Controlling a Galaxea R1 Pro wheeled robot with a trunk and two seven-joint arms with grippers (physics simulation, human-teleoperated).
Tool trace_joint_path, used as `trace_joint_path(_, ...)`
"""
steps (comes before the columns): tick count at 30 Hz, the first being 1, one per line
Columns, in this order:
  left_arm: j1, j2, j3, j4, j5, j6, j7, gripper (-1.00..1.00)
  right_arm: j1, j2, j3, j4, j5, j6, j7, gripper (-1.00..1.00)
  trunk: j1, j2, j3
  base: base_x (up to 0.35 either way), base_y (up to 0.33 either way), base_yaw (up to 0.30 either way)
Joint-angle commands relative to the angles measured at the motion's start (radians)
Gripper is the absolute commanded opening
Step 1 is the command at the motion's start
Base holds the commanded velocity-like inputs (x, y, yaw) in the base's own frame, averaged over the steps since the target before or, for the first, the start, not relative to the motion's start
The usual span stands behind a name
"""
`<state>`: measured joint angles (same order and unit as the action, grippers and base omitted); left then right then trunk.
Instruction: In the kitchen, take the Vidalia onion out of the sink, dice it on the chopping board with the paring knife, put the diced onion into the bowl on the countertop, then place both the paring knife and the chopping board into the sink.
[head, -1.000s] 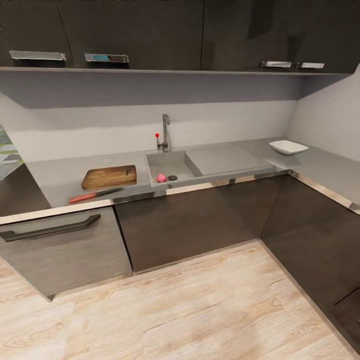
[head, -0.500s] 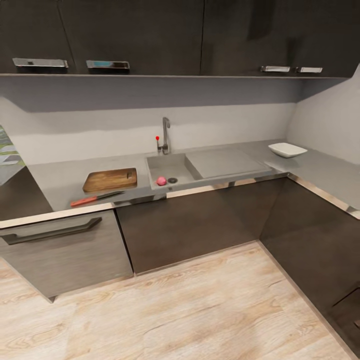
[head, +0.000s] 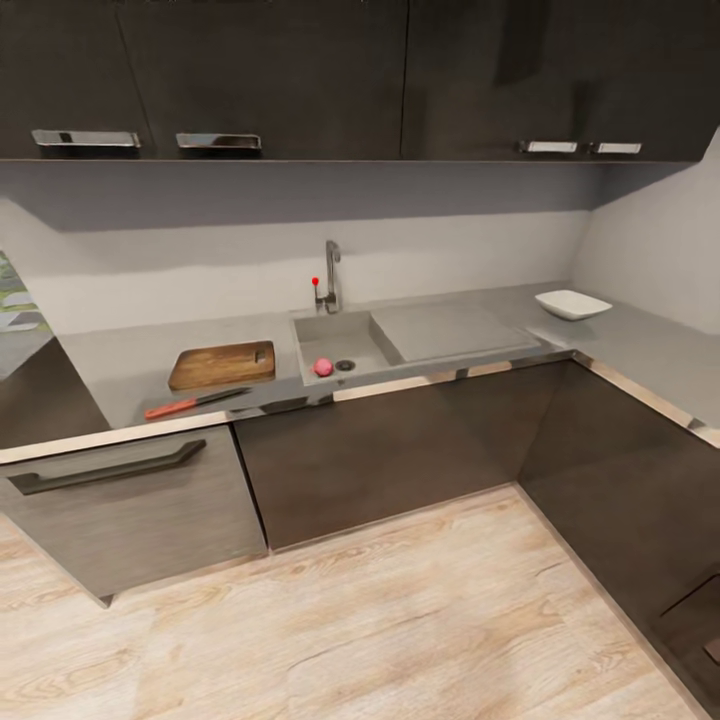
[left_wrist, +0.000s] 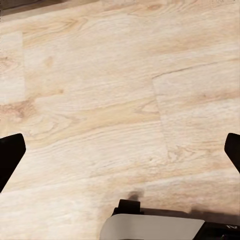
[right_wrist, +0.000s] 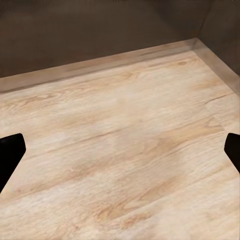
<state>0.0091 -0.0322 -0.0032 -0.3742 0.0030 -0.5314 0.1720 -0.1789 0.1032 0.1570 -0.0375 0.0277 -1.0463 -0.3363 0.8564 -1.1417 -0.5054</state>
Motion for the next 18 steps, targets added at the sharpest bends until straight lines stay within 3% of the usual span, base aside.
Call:
trace_joint_path(1, 0.001, 0.000, 0.000, -0.002, 0.000, -0.001, 0.003, 1.00, -0.001, 0.000, 0.007, 0.001, 0.003, -0.001, -0.010, 1.00, -0.004, 0.007, 0.002, 0.000, 0.000, 0.000)
trace_joint_path(18, 0.001, 0.000, -0.001, -0.002, 0.000, -0.001, 0.003, 1.00, -0.001, 0.000, 0.007, 0.001, 0.003, -0.001, -0.010, 1.00, -0.069, 0.126, 0.056, 0.000, 0.000, 0.000)
